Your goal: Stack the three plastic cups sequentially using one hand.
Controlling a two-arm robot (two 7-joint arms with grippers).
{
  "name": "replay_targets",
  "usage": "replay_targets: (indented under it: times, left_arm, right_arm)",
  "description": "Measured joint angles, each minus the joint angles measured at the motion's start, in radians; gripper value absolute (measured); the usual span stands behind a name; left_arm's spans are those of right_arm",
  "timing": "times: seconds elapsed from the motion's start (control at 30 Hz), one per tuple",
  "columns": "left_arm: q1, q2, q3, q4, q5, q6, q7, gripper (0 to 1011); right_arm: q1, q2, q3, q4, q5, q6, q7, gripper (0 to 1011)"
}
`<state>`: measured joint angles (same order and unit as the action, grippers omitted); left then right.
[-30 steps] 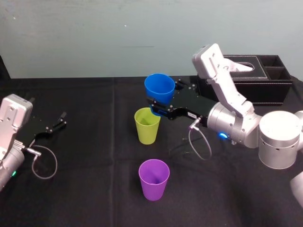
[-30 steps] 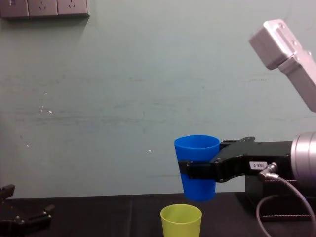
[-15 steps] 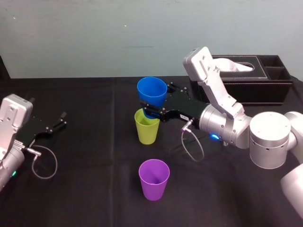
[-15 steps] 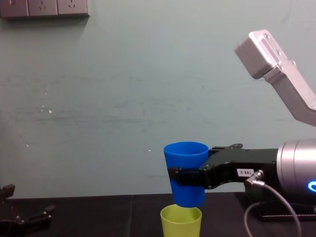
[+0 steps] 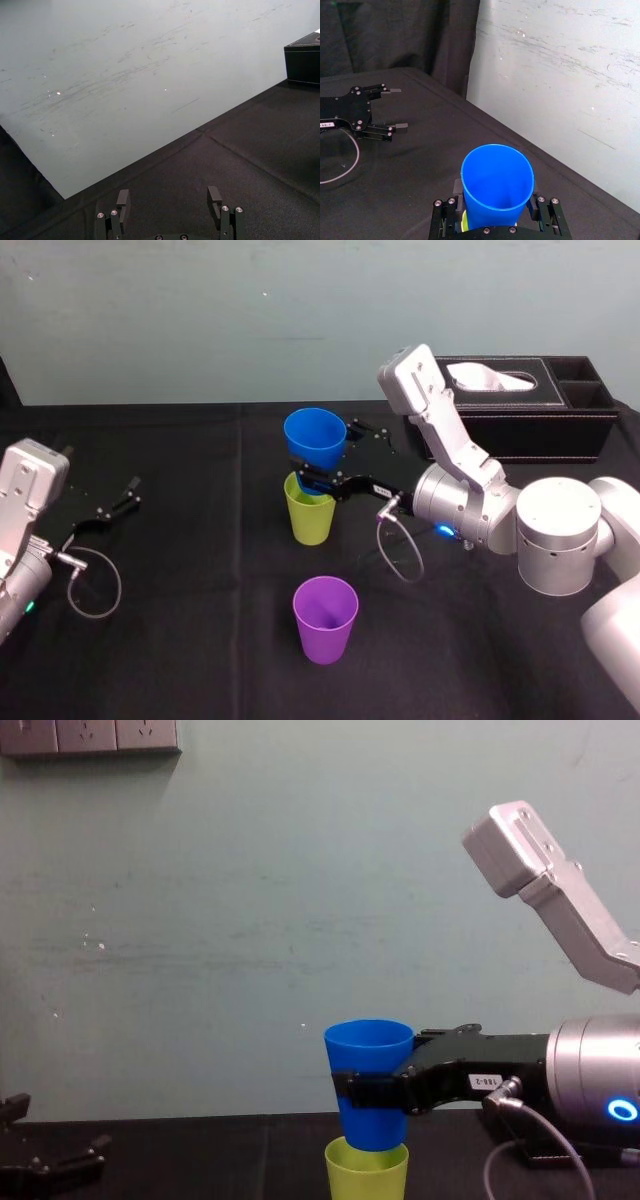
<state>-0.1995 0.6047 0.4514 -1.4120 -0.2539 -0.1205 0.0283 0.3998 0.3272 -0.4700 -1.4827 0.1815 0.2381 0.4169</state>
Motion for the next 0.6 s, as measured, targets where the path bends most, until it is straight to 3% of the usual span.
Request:
replay_targets:
  times: [0.6]
  left_arm:
    - [0.000, 0.000, 0.000, 0.000, 0.000, 0.000, 0.000, 1010]
  right_arm:
    - [0.012, -0.014, -0.007, 0.046, 0.002, -0.022, 0.005, 729]
